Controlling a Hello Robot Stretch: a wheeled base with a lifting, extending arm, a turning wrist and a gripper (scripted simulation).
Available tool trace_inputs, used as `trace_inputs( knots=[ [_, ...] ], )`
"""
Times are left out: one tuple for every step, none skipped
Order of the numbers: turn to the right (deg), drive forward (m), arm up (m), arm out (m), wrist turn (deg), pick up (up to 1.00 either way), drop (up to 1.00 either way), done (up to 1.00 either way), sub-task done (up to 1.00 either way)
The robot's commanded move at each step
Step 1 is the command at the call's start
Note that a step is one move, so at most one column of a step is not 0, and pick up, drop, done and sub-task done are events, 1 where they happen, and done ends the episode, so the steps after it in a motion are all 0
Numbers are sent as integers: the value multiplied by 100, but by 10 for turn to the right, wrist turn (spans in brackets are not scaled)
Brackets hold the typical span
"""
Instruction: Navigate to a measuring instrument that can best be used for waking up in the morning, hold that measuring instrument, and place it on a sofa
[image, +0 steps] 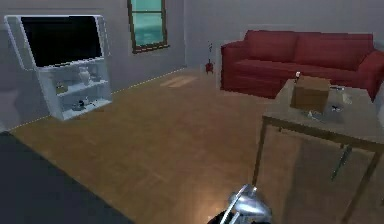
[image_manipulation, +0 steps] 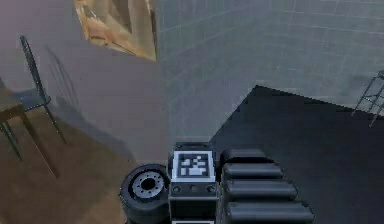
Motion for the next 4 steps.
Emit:
trace_inputs(
  knots=[
    [0,100,0,0,0,0,0,0,0],
    [-60,0,0,0,0,0,0,0,0],
    [0,45,0,0,0,0,0,0,0],
    [420,0,0,0,0,0,0,0,0]
  ],
)
